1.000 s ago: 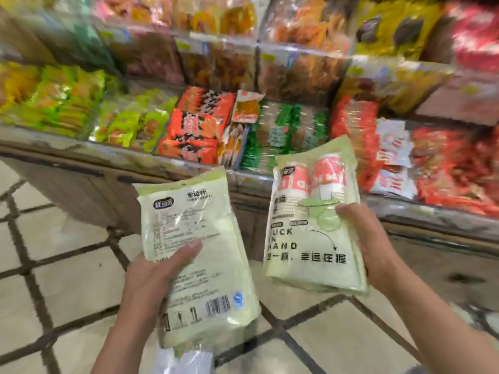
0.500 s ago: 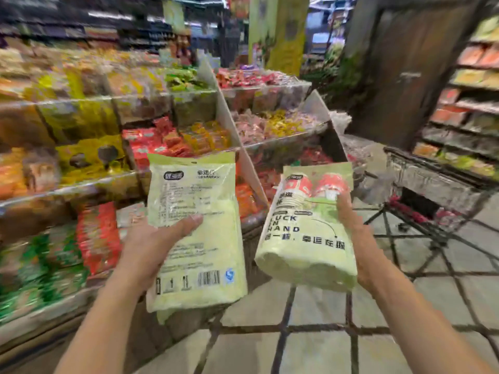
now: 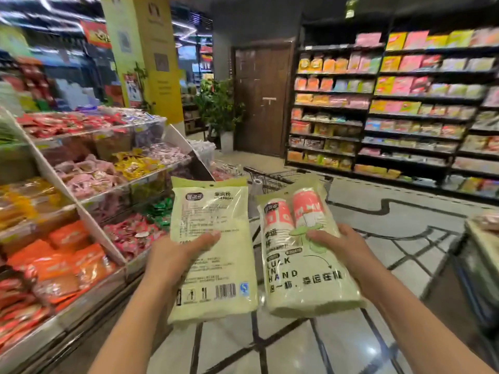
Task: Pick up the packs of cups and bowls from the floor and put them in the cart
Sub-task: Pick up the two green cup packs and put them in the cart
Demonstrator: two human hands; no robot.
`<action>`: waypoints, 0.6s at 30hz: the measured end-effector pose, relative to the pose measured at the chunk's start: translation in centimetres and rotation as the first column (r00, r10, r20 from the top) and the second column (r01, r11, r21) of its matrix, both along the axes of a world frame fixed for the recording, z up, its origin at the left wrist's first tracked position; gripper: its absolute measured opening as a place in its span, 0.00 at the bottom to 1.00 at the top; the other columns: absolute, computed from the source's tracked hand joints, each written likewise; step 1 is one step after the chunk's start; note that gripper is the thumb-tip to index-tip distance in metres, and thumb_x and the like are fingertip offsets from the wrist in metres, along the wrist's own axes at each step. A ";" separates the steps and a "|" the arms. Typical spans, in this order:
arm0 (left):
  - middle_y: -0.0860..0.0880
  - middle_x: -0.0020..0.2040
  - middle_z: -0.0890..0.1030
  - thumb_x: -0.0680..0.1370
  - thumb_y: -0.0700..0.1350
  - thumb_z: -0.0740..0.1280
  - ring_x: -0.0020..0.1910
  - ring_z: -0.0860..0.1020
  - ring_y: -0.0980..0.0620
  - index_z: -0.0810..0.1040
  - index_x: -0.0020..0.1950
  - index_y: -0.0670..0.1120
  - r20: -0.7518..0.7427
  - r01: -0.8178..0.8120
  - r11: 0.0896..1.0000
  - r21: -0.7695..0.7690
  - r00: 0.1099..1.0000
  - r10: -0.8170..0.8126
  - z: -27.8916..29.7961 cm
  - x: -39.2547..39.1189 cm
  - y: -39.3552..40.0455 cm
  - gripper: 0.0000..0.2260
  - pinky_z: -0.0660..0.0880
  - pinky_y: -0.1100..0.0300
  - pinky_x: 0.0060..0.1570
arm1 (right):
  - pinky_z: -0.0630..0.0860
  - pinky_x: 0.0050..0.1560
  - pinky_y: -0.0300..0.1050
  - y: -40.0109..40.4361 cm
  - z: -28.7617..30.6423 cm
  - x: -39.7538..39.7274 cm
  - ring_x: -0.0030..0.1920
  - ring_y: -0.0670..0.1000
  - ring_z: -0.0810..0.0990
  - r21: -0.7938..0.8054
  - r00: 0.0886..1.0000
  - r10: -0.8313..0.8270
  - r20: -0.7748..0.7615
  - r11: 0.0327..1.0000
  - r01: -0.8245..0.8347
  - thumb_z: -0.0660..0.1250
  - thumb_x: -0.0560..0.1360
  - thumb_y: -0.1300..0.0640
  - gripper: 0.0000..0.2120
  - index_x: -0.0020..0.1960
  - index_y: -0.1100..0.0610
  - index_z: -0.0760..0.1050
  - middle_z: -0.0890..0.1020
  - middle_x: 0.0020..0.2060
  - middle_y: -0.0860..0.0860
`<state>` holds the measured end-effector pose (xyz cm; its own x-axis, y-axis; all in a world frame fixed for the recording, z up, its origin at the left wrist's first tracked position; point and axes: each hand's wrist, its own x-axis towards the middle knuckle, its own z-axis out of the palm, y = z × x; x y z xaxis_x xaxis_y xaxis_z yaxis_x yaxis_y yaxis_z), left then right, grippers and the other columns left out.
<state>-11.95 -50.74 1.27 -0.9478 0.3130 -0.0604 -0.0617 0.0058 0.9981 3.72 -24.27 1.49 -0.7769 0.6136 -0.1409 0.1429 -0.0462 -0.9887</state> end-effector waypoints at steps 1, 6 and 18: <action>0.47 0.44 0.90 0.69 0.43 0.82 0.44 0.89 0.45 0.88 0.51 0.47 0.006 0.018 1.000 0.007 1.000 -0.018 0.1 -0.6 2.2 0.12 0.85 0.49 0.46 | 0.84 0.35 0.52 1.5 -0.4 0.0 0.41 0.61 0.89 -0.010 0.999 -0.038 -0.011 0.999 0.038 0.80 0.68 0.54 0.29 0.65 0.54 0.73 0.88 0.49 0.59; 0.48 0.43 0.90 0.69 0.43 0.82 0.43 0.89 0.47 0.88 0.51 0.47 0.009 0.132 0.991 0.030 0.991 -0.132 -0.7 -5.8 12.8 0.12 0.83 0.54 0.43 | 0.85 0.38 0.55 9.4 -2.5 -2.4 0.41 0.60 0.89 -0.008 0.978 -0.207 -0.017 0.978 0.206 0.79 0.72 0.57 0.30 0.66 0.47 0.66 0.85 0.53 0.59; 0.47 0.41 0.89 0.65 0.48 0.84 0.39 0.89 0.46 0.87 0.52 0.45 0.068 0.348 0.935 -0.068 0.936 -0.344 -1.2 -22.8 37.7 0.18 0.84 0.52 0.40 | 0.82 0.30 0.45 29.8 -3.2 -15.4 0.39 0.54 0.88 0.034 0.919 -0.392 -0.042 0.919 0.393 0.74 0.77 0.56 0.34 0.77 0.45 0.63 0.82 0.53 0.50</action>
<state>-34.72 -13.06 0.06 -0.7761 0.6135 -0.1460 -0.0958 0.1143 0.9888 -11.71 5.50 -1.72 -0.4765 0.8749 -0.0870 0.0877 -0.0512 -0.9948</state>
